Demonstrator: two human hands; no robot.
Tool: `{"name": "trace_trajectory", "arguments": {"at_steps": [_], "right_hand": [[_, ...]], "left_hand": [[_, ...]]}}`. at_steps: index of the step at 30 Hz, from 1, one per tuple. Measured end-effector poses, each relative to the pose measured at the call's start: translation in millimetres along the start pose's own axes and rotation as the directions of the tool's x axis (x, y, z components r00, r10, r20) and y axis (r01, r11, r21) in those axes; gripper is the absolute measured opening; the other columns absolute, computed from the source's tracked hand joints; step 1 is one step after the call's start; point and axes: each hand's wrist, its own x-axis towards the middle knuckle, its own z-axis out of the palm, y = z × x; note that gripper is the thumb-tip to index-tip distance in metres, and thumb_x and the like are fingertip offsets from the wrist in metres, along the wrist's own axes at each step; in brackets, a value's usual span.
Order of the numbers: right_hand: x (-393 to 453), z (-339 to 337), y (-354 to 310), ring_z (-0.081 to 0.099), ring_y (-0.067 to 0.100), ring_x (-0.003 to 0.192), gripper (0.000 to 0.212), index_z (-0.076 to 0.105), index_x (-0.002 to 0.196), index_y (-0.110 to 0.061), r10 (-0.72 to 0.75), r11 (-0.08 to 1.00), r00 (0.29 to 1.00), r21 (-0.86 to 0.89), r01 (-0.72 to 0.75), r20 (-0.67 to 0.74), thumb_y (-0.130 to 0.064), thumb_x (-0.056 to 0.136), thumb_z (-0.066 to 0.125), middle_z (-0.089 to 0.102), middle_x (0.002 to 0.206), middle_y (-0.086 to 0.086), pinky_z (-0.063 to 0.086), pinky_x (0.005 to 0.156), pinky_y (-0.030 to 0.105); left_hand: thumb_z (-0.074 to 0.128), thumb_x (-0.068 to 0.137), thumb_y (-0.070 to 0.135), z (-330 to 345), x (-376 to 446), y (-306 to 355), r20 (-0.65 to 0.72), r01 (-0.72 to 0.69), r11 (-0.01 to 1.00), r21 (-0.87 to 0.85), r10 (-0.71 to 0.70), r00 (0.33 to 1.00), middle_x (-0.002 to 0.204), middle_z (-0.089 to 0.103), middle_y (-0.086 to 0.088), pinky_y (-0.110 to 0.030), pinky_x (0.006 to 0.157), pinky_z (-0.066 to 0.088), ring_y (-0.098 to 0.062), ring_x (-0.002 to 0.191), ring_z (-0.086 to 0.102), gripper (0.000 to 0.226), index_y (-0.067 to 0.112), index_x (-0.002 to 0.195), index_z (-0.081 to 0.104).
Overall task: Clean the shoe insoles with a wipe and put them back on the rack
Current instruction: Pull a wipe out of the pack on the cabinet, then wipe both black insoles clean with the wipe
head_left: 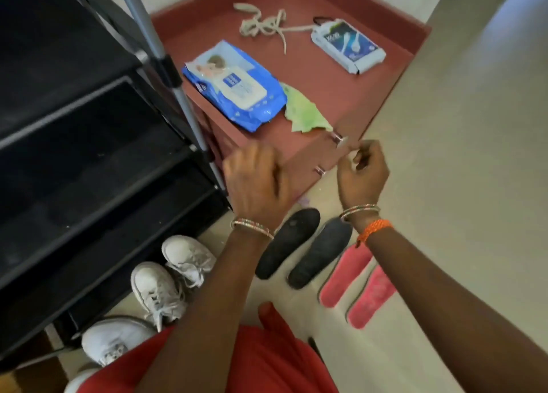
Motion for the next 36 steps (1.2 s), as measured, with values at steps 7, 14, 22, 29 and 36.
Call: {"name": "trace_trajectory", "arguments": {"at_steps": [7, 14, 22, 29, 36], "right_hand": [[-94, 25, 118, 0.063, 0.031, 0.086, 0.011, 0.066, 0.088, -0.006, 0.674, 0.729, 0.591, -0.525, -0.438, 0.442, -0.010, 0.087, 0.056, 0.066, 0.093, 0.021, 0.047, 0.075, 0.032], [-128, 80, 202, 0.060, 0.035, 0.106, 0.036, 0.063, 0.109, 0.001, 0.903, 0.395, 0.422, -0.531, -0.750, 0.078, -0.024, 0.084, 0.064, 0.064, 0.114, 0.021, 0.048, 0.089, 0.038], [-134, 113, 235, 0.058, 0.034, 0.109, 0.045, 0.053, 0.118, -0.008, 0.923, 0.271, 0.369, -0.501, -0.822, -0.106, -0.030, 0.082, 0.069, 0.060, 0.120, 0.014, 0.047, 0.090, 0.041], [-114, 113, 230, 0.058, 0.025, 0.090, 0.024, 0.056, 0.104, 0.003, 0.961, 0.264, 0.277, -0.331, -0.906, 0.007, -0.008, 0.084, 0.065, 0.058, 0.096, 0.011, 0.049, 0.081, 0.033], [-98, 57, 131, 0.050, 0.013, 0.038, 0.026, 0.045, 0.068, -0.007, 0.954, 0.294, 0.261, -0.282, -0.913, 0.149, -0.009, 0.091, 0.058, 0.046, 0.064, 0.007, 0.031, 0.026, 0.012]], "left_hand": [[0.051, 0.089, 0.017, 69, -59, -42, 0.853, 0.076, 0.994, 0.076, -0.104, 0.512, 0.087, 0.067, -0.017, -0.030, 0.066, 0.046, -0.031, 0.081, 0.062, 0.018, 0.007, 0.095, 0.065], [0.055, 0.090, 0.005, 116, -100, -151, 0.848, 0.737, 0.631, 0.243, -0.507, 0.155, 0.077, 0.062, -0.015, -0.028, 0.068, 0.052, -0.028, 0.081, 0.061, 0.021, 0.012, 0.070, 0.059], [0.052, 0.088, -0.002, 134, -121, -188, 0.766, 0.866, 0.412, 0.282, -0.641, 0.056, 0.076, 0.058, -0.012, -0.017, 0.044, 0.043, -0.018, 0.062, 0.052, 0.015, 0.010, 0.081, 0.059], [0.056, 0.086, -0.001, 134, -120, -182, 0.765, 0.865, 0.457, 0.208, -0.627, 0.147, 0.075, 0.062, -0.009, -0.018, 0.053, 0.045, -0.023, 0.068, 0.057, 0.017, -0.001, 0.100, 0.065], [0.062, 0.085, 0.000, 61, -92, -134, 0.746, 0.909, 0.381, 0.171, -0.652, 0.133, 0.074, 0.059, -0.008, -0.023, 0.056, 0.046, -0.012, 0.062, 0.057, 0.022, 0.018, 0.073, 0.059]]}}
